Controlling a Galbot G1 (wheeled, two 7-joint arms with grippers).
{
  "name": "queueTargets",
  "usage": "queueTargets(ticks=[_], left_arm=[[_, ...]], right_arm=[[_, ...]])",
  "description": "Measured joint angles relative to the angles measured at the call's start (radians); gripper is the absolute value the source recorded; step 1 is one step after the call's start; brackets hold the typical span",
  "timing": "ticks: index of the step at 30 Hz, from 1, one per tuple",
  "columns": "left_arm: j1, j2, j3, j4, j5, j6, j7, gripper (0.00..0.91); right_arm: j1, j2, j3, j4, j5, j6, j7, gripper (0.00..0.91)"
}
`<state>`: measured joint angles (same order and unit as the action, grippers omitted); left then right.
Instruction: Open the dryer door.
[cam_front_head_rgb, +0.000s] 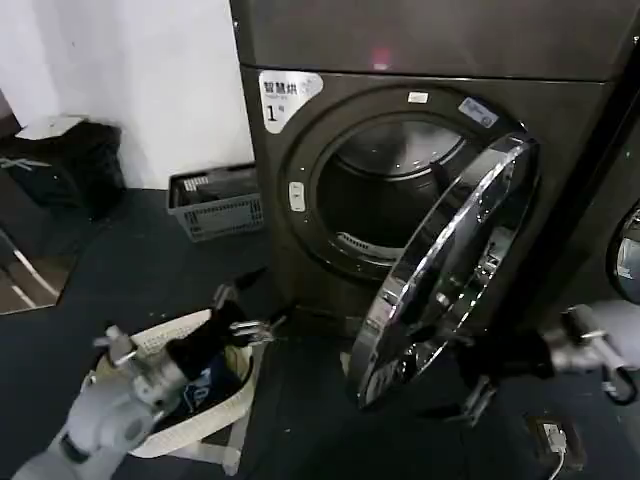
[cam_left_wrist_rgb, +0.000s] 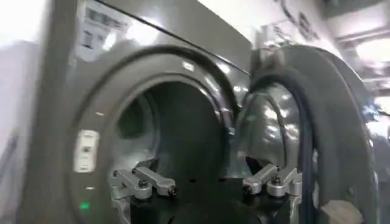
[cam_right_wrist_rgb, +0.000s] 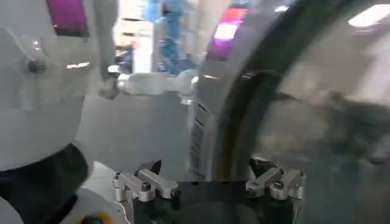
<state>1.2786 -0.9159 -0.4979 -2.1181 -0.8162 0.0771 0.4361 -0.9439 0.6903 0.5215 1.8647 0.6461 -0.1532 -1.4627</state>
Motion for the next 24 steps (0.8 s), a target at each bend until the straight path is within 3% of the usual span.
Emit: queueTargets(ticks=[11,18,24], left_arm=[[-0.246,0.079,0.236,0.106,-0.055,0.022,0.035,0.907],[-0.381,0.055,0.354,0.169,-0.051,0.028,0.053,0.907],[-0.492,0.032,0.469,0.226,-0.016,0.041,0.105,0.907]], right_arm=[[-0.183,-0.015,0.316,-0.162,0.04,0.022,0.049,0.907],[-0.292,0.044,0.554,-0.249,0.038,0.04,0.22,0.907],[-0.383,0.139,0.771,-0.229,0.065,0.07,0.417,0.907]])
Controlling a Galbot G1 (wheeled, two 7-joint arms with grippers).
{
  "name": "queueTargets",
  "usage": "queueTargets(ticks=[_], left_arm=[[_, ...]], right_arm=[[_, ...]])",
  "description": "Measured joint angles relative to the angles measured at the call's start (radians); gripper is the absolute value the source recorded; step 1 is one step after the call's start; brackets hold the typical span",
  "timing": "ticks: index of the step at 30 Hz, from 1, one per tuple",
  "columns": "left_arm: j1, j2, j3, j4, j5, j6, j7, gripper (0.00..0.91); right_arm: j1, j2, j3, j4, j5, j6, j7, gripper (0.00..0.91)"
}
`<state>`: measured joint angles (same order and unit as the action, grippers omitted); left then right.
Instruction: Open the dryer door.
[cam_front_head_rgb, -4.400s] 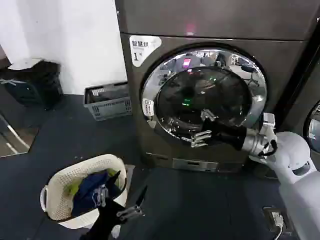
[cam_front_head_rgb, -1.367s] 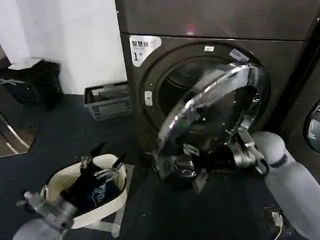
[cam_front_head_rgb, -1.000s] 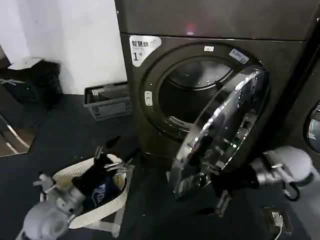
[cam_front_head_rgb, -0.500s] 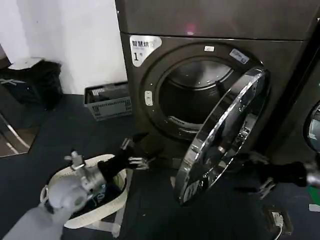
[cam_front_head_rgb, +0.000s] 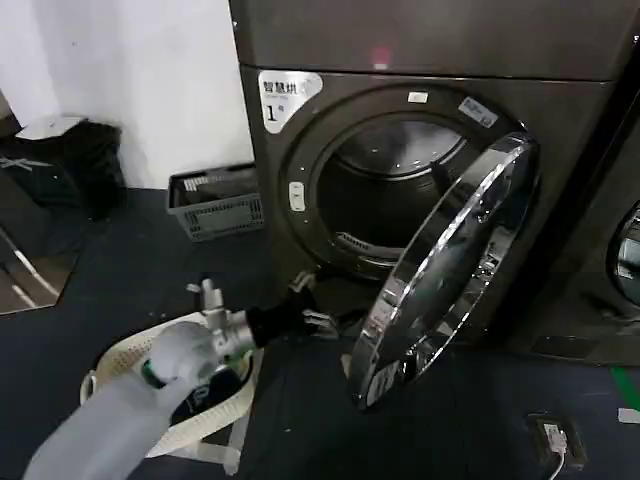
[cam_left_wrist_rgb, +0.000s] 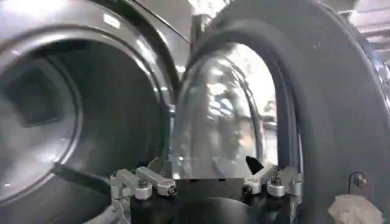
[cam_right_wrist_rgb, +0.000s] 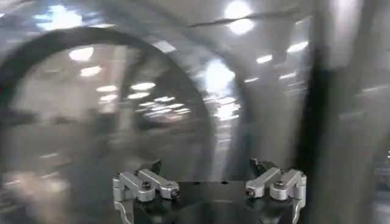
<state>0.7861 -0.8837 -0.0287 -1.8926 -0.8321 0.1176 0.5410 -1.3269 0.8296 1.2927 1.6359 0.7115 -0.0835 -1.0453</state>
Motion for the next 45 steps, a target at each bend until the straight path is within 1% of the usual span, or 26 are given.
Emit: queueTargets(ticks=[2,4,8,12,16,17,19,25,28,34,39,43,45], left_arm=[[-0.032,-0.008,0.036,0.014,0.009,0.004,0.013,0.907],[-0.058,-0.019,0.069,0.026,0.008,0.008,0.012,0.907],[-0.101,-0.036,0.132,0.04,0.005,0.005,0.006,0.907],[-0.136,-0.041,0.187,0.034,-0.011,0.003,-0.007,0.907],[-0.181,-0.056,0.256,0.028,-0.015,0.004,-0.024,0.907],[-0.193,-0.061,0.274,0.028,-0.016,0.005,-0.028,0.907],[-0.218,-0.073,0.311,0.033,-0.019,0.006,-0.033,0.907],[-0.298,-0.129,0.421,0.068,-0.018,0.008,-0.05,0.907],[-0.336,-0.166,0.467,0.093,-0.018,0.008,-0.057,0.907],[-0.406,-0.246,0.544,0.144,-0.007,0.011,-0.074,0.907],[-0.455,-0.334,0.591,0.204,0.001,-0.001,-0.079,0.907],[-0.494,-0.412,0.625,0.269,0.001,-0.007,-0.098,0.907],[-0.511,-0.455,0.643,0.309,0.0,-0.018,-0.109,0.907]], right_arm=[[-0.03,0.042,0.07,0.017,-0.015,0.009,0.061,0.907],[-0.061,0.086,0.14,0.04,-0.034,-0.001,0.127,0.907],[-0.116,0.156,0.262,0.081,-0.053,-0.053,0.285,0.907],[-0.147,0.191,0.363,0.111,-0.053,-0.107,0.477,0.907],[-0.163,0.217,0.434,0.137,-0.038,-0.14,0.645,0.907],[-0.168,0.221,0.448,0.141,-0.042,-0.141,0.671,0.907],[-0.181,0.233,0.479,0.151,-0.074,-0.153,0.729,0.907],[-0.216,0.267,0.552,0.19,-0.176,-0.162,0.828,0.907],[-0.23,0.284,0.584,0.206,-0.208,-0.158,0.888,0.907],[-0.249,0.305,0.647,0.195,-0.287,-0.134,0.961,0.907],[-0.266,0.31,0.702,0.172,-0.345,-0.14,1.007,0.907],[-0.28,0.307,0.744,0.163,-0.329,-0.17,1.003,0.907],[-0.286,0.306,0.764,0.156,-0.328,-0.173,0.998,0.907]])
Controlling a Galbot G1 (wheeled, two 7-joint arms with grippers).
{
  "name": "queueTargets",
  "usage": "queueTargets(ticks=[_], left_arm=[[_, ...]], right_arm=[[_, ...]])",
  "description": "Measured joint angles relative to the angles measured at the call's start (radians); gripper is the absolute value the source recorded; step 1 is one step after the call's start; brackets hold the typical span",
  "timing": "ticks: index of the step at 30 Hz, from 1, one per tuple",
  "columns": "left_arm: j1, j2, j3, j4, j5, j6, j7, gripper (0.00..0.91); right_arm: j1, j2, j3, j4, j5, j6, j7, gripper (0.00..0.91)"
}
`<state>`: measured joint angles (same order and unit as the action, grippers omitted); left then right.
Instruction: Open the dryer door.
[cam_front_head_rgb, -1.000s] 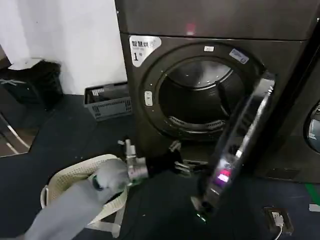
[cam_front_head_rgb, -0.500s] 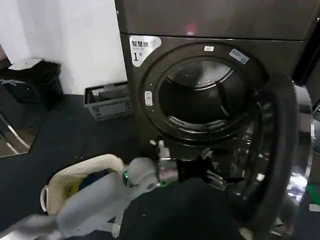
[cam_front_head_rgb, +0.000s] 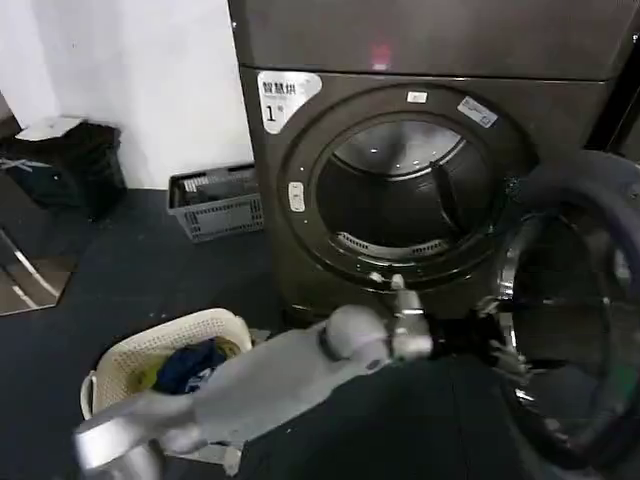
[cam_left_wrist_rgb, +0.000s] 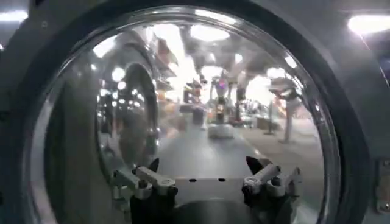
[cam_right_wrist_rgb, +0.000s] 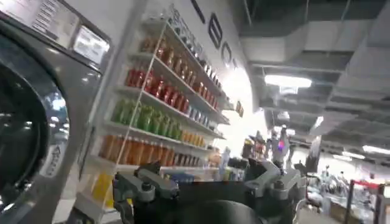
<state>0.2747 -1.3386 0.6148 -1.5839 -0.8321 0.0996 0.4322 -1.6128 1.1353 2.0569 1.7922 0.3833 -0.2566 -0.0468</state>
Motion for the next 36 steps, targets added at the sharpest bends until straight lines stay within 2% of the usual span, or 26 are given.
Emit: queueTargets(ticks=[10,14,24,36], left_arm=[[-0.062,-0.2,0.034,0.194,0.037,-0.011,-0.029,0.907],[-0.077,-0.267,0.035,0.253,0.051,-0.017,-0.035,0.907],[-0.107,-0.271,0.031,0.37,0.068,-0.045,-0.044,0.907],[-0.113,-0.271,0.039,0.392,0.073,-0.049,-0.064,0.907]], right_arm=[[-0.002,0.005,0.035,-0.005,-0.001,0.016,-0.016,0.907],[-0.008,0.002,0.053,-0.005,-0.008,0.004,-0.017,0.907],[-0.026,-0.005,0.102,-0.001,-0.034,-0.026,-0.013,0.907],[-0.031,-0.011,0.115,-0.003,-0.031,-0.021,-0.017,0.907]])
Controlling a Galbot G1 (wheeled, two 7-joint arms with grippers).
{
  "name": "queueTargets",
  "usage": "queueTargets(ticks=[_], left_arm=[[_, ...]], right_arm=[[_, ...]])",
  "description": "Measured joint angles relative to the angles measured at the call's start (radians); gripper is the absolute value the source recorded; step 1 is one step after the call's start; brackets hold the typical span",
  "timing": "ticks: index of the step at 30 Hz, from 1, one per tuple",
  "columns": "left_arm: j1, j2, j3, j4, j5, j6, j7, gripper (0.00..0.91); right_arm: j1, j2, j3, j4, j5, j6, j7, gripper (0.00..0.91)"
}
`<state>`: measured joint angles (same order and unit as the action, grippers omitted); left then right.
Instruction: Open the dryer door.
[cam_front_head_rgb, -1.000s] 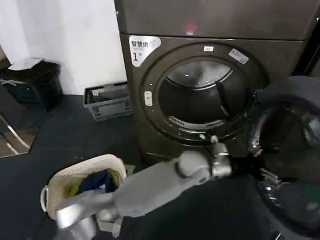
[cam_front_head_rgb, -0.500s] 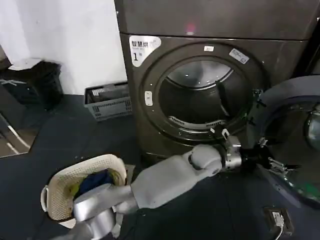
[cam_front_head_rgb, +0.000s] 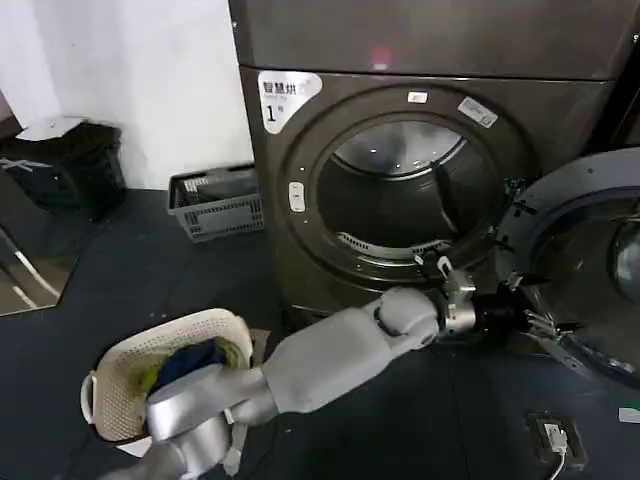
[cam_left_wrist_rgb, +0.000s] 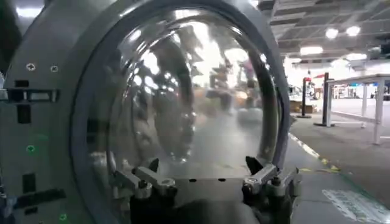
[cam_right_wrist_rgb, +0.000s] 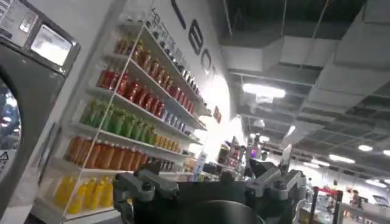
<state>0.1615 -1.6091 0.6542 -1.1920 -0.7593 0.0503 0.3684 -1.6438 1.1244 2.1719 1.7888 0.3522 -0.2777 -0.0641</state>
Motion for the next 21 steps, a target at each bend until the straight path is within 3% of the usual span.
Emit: queueTargets(ticks=[10,16,21], left_arm=[[-0.014,0.0,0.028,-0.031,-0.01,-0.035,0.028,0.907],[-0.03,0.0,0.067,-0.073,-0.081,-0.174,0.024,0.907],[-0.024,0.0,0.108,-0.123,-0.046,-0.318,-0.007,0.907]], right_arm=[[-0.001,-0.001,-0.007,0.001,0.025,0.005,-0.018,0.907],[0.0,-0.001,-0.016,0.009,0.043,0.022,-0.04,0.907],[0.005,-0.01,-0.024,0.007,0.026,0.024,-0.045,0.907]])
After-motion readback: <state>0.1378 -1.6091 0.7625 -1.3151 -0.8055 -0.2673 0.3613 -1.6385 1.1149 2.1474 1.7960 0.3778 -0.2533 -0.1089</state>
